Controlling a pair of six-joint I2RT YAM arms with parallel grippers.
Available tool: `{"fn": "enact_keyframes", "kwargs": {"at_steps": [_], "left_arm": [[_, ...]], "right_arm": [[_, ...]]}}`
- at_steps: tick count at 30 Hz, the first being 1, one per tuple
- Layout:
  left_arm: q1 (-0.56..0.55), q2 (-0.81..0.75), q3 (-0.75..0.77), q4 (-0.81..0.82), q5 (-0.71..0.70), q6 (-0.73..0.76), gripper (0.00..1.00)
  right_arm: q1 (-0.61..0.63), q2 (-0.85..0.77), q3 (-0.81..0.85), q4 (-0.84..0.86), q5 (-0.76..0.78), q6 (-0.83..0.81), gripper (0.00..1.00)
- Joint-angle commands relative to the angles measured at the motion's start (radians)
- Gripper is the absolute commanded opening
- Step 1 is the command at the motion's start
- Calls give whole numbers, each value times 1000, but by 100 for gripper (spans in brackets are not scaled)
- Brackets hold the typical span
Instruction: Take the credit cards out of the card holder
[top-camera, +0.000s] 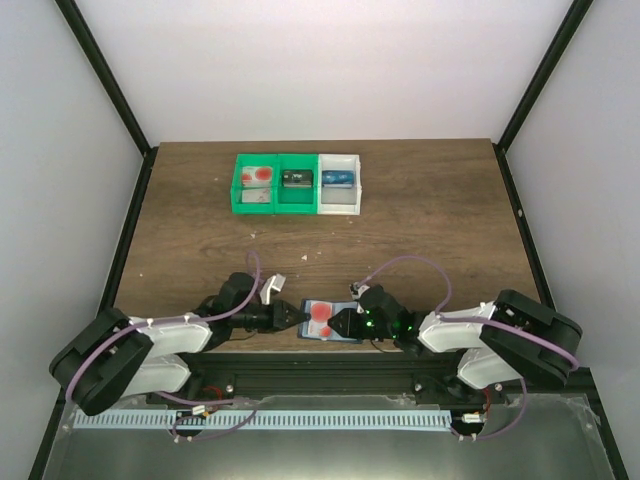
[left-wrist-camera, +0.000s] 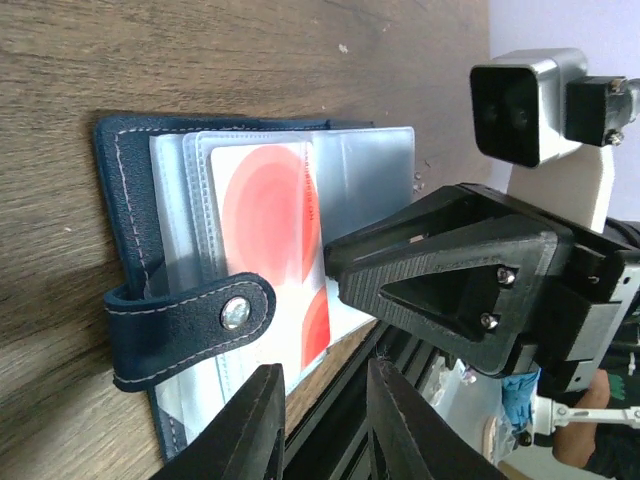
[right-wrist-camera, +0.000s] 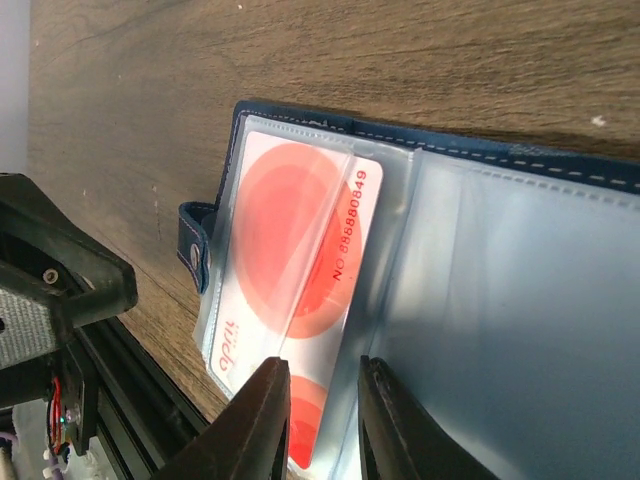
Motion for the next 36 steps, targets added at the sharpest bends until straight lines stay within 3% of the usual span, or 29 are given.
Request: {"fn": "enact_keyframes", "kwargs": {"at_steps": [1,4,10,17,25,36], "left_arm": [[-6,-25,-26,19,-15,-47,26],[-9,9,-31,91,1,-67,24],[-14,73,-28,94,-6,-32,16],[-16,105,-36,62,-49,7,14],[-16,89,-30,-13,-67,55,14],[-18,25,-36,-25,-74,28,5]], "right_arm": [[-8,-18,-4,-28,-7,19,21],[-8,-16,3,-27,-21,19,21],[-8,-14,-11,-36,-9,33,21],[-8,-2,-7,-27,-10,36,21],[-8,9,22,-73,0,35,22],[-8,-3,2,-18,1,59,22]]}}
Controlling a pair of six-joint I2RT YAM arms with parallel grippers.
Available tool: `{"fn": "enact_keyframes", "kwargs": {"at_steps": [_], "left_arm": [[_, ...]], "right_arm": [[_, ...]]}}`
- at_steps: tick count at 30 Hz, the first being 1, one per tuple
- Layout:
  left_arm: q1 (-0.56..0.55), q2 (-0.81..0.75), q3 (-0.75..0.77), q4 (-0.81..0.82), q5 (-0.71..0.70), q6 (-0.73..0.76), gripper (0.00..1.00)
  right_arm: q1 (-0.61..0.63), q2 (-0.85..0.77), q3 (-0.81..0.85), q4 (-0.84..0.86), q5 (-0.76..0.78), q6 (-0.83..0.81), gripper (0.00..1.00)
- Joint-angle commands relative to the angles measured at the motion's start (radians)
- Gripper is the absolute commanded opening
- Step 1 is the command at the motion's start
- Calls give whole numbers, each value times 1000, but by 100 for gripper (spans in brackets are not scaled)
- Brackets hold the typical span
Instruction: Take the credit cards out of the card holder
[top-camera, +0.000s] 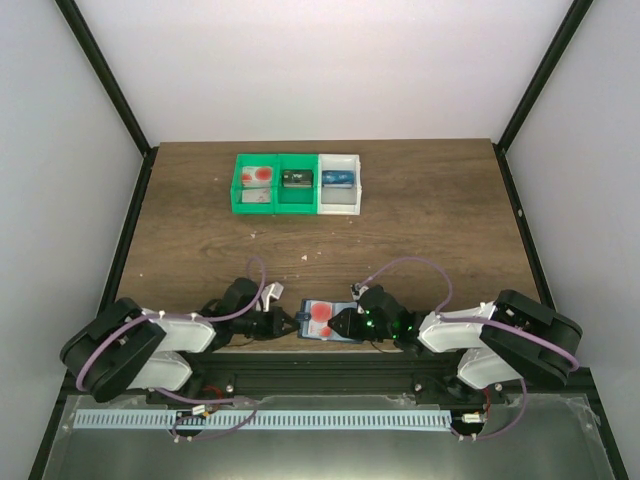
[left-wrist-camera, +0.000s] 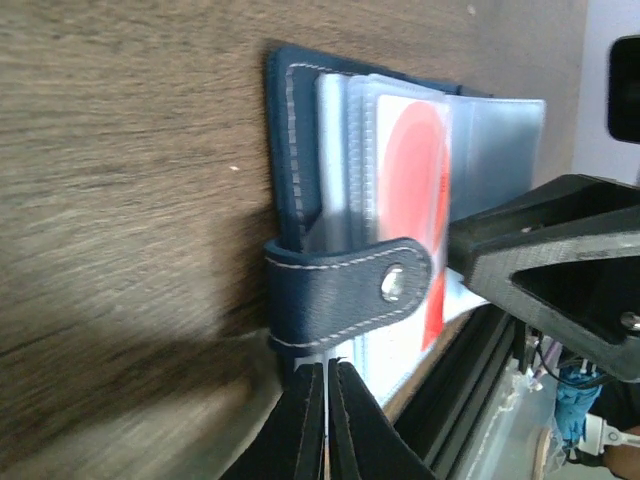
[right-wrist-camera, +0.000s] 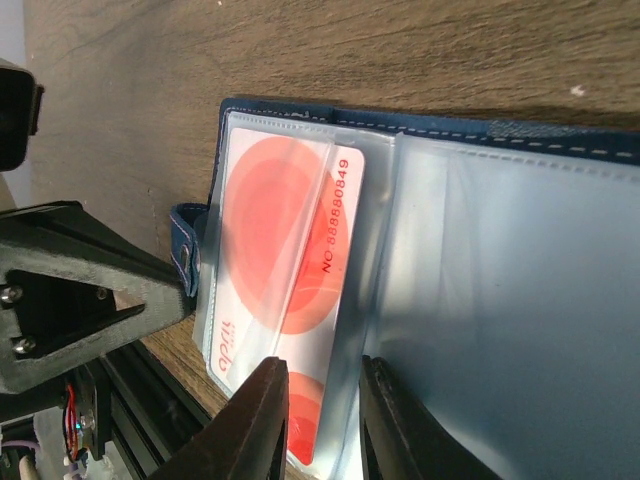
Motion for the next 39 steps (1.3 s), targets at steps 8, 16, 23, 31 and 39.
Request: {"fn": "enact_keyframes", "kwargs": {"at_steps": [8,16,23,31,39], "left_arm": [[-6,-180,29,-15,33,-64,13],[-44,-45,33,101,48,-67,9],[-61,111,30,208,44,-63,6],[-61,166,10,220,26,-53,5],[-61,167,7,206,16,-45,5]], "right_arm": [[-8,-22,6,-13,17,-7,22],[-8,-33,-3,-9,19,-8,22],[-8,-31,-3,-1,14,-10,22],[-8,-11,-6,19,6,-11,22],[-8,-3,-10,39,-4,-16,16]]}}
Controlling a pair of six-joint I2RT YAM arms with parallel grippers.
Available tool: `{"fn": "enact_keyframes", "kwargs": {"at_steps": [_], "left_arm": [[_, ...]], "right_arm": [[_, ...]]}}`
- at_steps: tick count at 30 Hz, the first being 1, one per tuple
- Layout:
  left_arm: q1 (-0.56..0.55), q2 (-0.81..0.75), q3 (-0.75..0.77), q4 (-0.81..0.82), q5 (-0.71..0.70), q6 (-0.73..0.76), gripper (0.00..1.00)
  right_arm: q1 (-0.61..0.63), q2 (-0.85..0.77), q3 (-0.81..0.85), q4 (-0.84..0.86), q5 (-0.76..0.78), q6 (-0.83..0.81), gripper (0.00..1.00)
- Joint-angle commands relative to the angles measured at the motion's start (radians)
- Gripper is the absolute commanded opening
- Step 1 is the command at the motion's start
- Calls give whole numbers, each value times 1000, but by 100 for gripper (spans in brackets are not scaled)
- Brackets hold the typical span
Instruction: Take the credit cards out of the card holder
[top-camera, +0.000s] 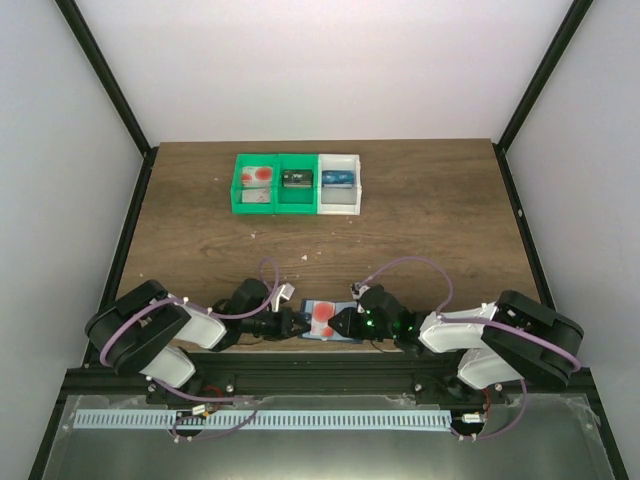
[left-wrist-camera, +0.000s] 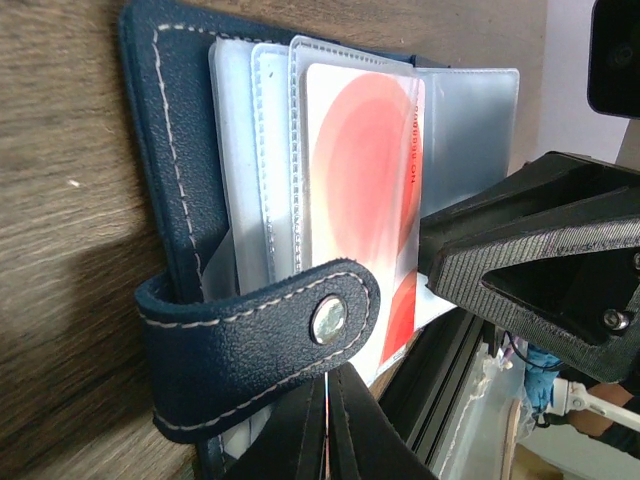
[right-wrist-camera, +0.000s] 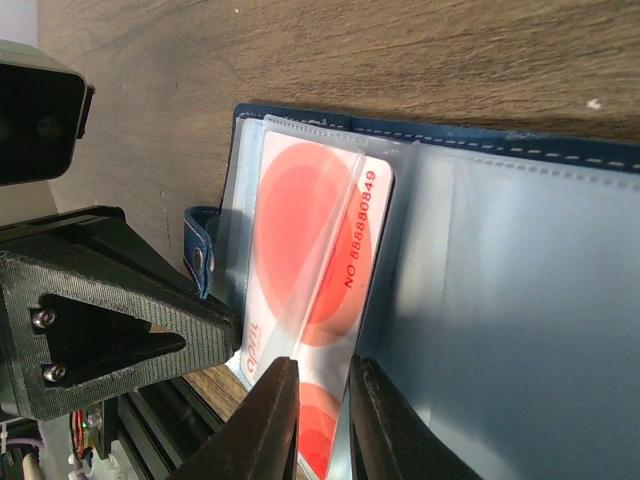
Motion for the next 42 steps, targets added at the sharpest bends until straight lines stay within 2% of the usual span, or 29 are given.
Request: {"fn": "enact_keyframes", "kwargs": {"at_steps": [1,7,10,24,33,37,42], "left_arm": [[-3,11,-11,-12,-30,21,5],[-3,16,-4,-29,-38,28,6],[-4,20,1,-47,-47,37,7],[-3,53,-12,-18,-44,29,8],[-4,50,-20,0,-38,11,8],[-2,50,-26,5,-39,8,8],[-4,53,-26,9,-39,6,8]], "right_arm": [[-8,6,-10,32,-5,-8,15],[-7,4,-32,69,-12,-1,2],[-9,6,-37,70,-10,-3,0],[-24,-151,-121,26,36,3,0],[-23,-131,-111,80,11,6,0],[-23,-93,-101,114,-20,14,9],[-23,-64,-97,141,-33,38,15]]}}
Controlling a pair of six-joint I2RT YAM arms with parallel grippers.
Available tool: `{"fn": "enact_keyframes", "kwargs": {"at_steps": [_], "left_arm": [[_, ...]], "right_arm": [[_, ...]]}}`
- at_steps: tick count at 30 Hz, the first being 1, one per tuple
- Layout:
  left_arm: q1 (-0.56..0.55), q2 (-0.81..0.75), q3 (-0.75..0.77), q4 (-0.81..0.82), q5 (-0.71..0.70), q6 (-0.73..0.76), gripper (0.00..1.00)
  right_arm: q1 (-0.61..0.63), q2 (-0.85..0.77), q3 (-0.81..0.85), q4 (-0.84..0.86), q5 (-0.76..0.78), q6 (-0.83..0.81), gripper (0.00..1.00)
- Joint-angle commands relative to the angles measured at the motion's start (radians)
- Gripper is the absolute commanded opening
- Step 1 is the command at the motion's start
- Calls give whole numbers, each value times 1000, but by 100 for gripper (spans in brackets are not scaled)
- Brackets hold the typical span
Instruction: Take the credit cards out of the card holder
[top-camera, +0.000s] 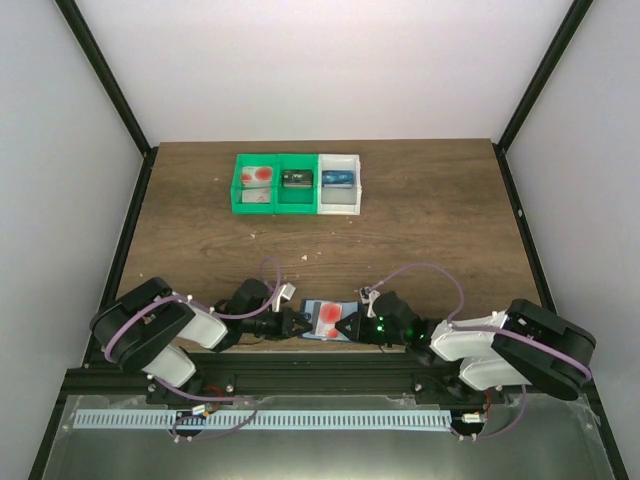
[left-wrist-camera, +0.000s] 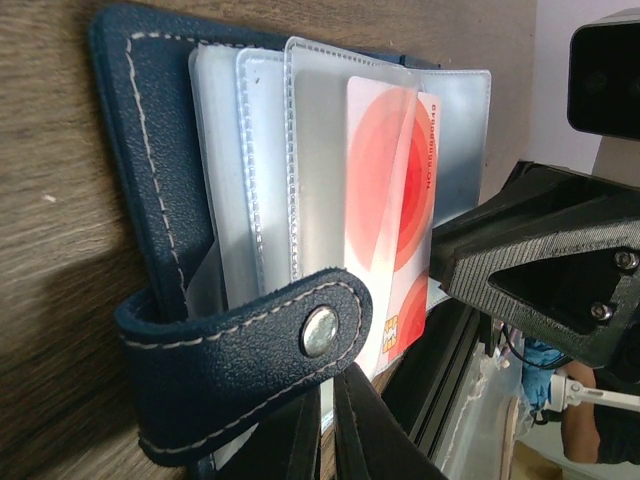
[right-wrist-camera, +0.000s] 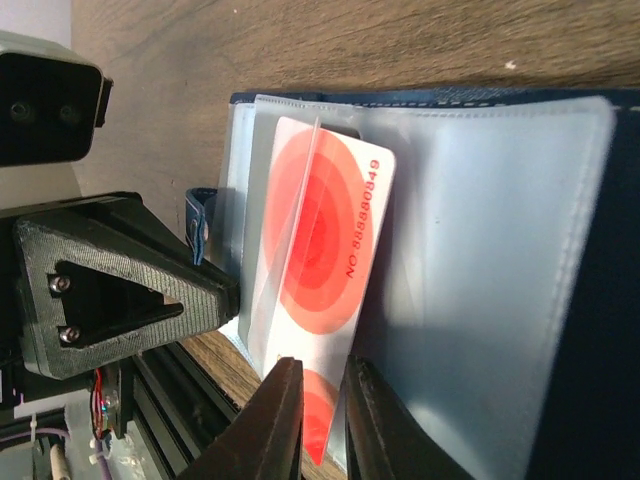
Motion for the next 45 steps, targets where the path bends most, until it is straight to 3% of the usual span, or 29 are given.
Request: {"fn": "enact_keyframes", "kwargs": {"at_steps": [1,15,22,28,35,42,45], "left_arm": [[-3,27,-21,-37,-42,1,8],[-2,32,-11,-44,-32,8,8],[-3,34,-15,-34,-30,6,8],[-2,29,-14,-35,-27,4,10],[-3,22,-12,-26,-21,-9,13],[-3,-22,4,-23,1,-37,31],[-3,-70,14,-5,36,-60,45]], "right_arm": [[-6,23,18,47,-15,23,16],[-31,79,1,113,-28,82,19],[-36,79,-14,141,-29,86,4],[-40,1,-46,95,2,94,0],[-41,-188,-79,-96,109,103,1],[-41,-445,-83,-277,201,107,1],[-41,-533,-86,-306,221,117,1]]}}
